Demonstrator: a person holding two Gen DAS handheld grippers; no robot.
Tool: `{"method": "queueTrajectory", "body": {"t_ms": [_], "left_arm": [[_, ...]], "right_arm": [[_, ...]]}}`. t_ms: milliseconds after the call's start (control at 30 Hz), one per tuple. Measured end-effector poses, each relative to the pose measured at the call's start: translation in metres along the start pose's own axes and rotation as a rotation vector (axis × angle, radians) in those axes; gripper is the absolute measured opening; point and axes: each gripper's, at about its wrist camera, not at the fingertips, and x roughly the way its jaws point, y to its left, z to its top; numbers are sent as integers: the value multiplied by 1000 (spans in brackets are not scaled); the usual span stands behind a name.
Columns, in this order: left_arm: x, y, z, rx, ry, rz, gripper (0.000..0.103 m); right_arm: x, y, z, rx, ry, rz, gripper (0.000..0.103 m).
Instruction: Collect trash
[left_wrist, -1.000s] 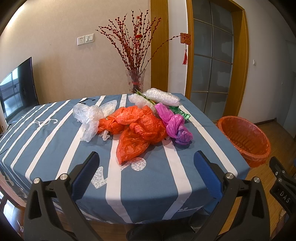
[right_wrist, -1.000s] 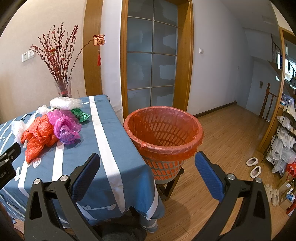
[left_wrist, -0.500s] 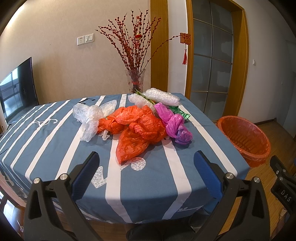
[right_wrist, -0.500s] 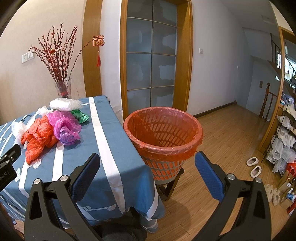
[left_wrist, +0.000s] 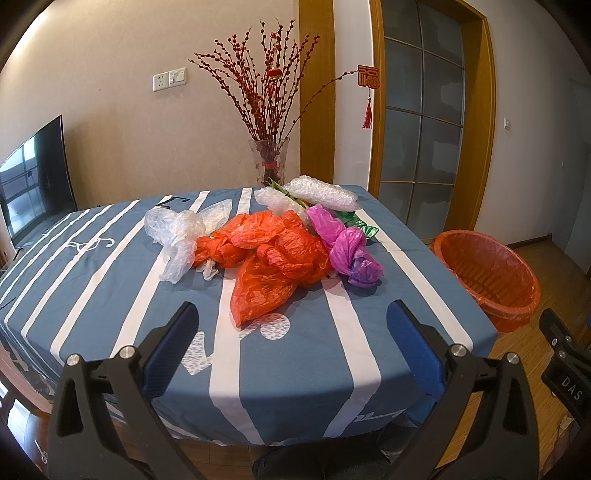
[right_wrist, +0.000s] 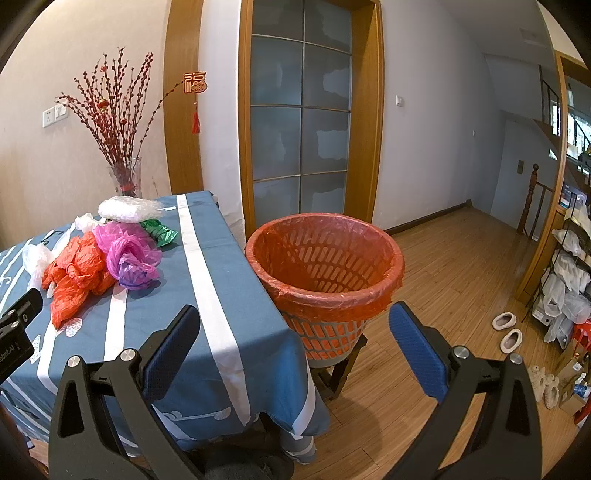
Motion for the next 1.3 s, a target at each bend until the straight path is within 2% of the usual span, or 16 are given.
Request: {"method": "queueTrajectory", "body": {"t_ms": [1300], "left_arm": [[0,-5,-2,4,-1,-1,99]], "right_arm": [[0,0,0,2,-1,-1,101]]}}
